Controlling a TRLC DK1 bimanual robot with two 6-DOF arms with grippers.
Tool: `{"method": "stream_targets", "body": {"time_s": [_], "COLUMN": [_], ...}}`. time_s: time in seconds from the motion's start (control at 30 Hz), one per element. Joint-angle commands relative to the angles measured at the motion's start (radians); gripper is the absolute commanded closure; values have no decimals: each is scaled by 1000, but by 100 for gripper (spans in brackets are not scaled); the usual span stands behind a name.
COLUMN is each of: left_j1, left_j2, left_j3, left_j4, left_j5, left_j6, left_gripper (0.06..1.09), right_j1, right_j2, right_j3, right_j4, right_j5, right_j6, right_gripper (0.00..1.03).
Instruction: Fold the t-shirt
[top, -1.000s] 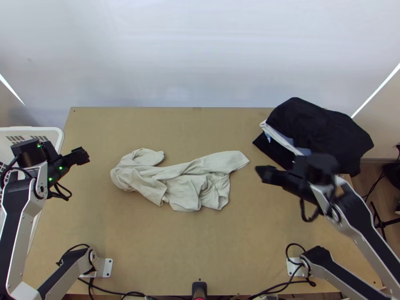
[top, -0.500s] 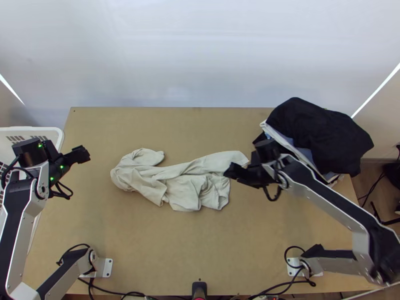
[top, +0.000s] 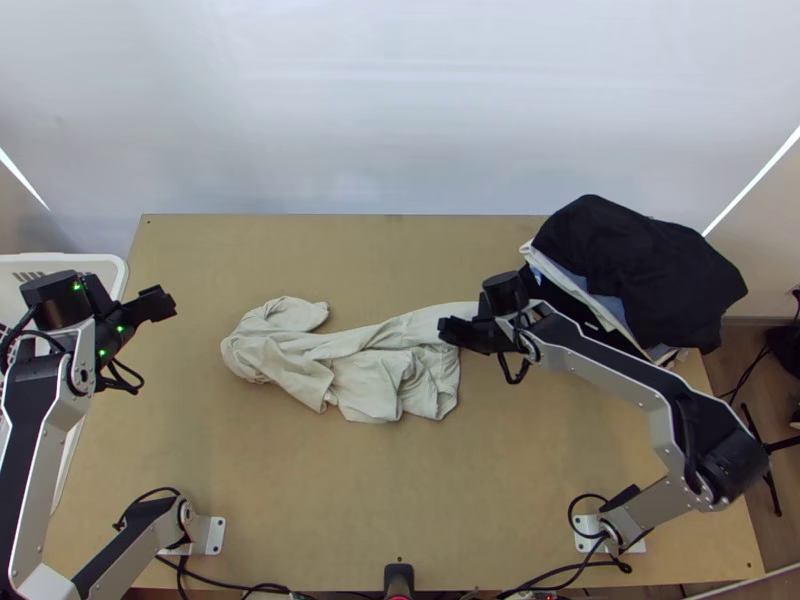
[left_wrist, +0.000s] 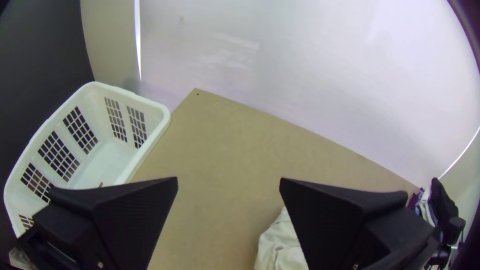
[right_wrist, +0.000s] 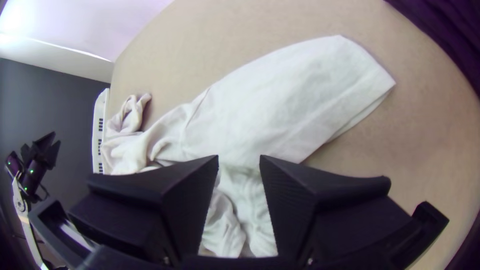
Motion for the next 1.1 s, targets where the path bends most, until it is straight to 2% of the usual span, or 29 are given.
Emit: {"method": "stream_targets", "body": {"time_s": [0.0,0.1,0.2,0.3,0.33,0.4,0.43,0.47,0.73,1.07], "left_j1": [2,4,7,8,8,8,8,8,13,2], "left_j2": [-3,-3,-3,-3,-1,-1,-1,-1,6,34], "left_j3": [12,25,32,34,34,35,37,38,34,61], "left_j4": [-1,-7,-8,-8,-8,-8,-8,-8,-7,-1], "left_j5": [-10,-10,-10,-10,-10,-10,-12,-10,-10,-10], "left_j6": [4,4,6,7,7,9,9,11,15,14], "left_gripper": [10,10,10,10,10,10,10,10,10,10], "right_j1": [5,18,27,31,31,38,38,35,8,30], "right_j2": [77,89,97,108,112,124,124,117,-7,103], "right_j3": [36,59,73,82,88,113,127,136,101,122], "right_j4": [65,48,26,11,0,-64,-101,-130,-205,-190], "right_j5": [45,47,51,57,62,67,67,67,119,125], "right_j6": [-20,-46,-63,-69,-73,-106,-116,-126,-133,-127], "right_gripper": [70,68,54,53,50,25,17,14,12,13]}}
